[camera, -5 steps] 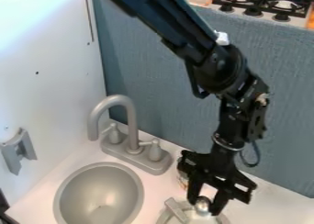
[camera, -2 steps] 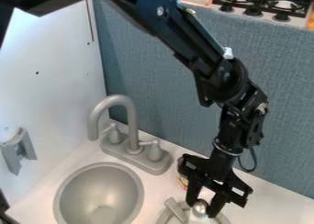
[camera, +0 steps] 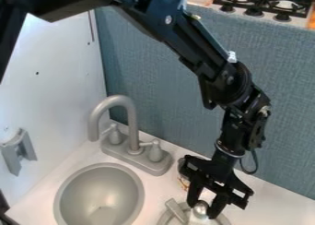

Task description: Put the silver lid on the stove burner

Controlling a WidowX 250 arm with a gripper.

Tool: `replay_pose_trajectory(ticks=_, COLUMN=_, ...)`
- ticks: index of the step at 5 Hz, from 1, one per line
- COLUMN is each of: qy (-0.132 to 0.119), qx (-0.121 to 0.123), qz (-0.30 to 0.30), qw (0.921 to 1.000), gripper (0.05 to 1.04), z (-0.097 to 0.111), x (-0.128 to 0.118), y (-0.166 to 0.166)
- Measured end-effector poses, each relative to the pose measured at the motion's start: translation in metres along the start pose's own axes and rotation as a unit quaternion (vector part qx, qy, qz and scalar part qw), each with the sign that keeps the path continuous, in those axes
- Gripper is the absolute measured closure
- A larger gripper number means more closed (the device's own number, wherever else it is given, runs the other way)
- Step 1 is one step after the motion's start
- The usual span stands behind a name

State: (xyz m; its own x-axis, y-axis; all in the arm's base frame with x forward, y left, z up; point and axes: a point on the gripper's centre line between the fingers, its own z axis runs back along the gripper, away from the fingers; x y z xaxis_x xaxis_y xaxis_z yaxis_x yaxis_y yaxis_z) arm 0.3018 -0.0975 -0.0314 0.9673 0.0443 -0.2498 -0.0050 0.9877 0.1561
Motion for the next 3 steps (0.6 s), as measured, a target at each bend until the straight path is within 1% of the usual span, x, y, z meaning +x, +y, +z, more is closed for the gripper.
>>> replay_pose_trajectory(ticks=1, qy=0.005, qx=0.000, qz=-0.003, qw=1.0000, gripper=0.534, z=-0.003, x=0.002, y=0.000)
replay_pose_trajectory(ticks=2, qy=0.003, qx=-0.022, qz=0.009, qw=0.9997, gripper=0.227, z=-0.010, x=-0.001, y=0.004)
replay_pose_trajectory(ticks=3, qy=-0.030, qx=-0.037, qz=0.017, qw=0.9987, gripper=0.076, z=0.011, x=-0.006, y=0.008)
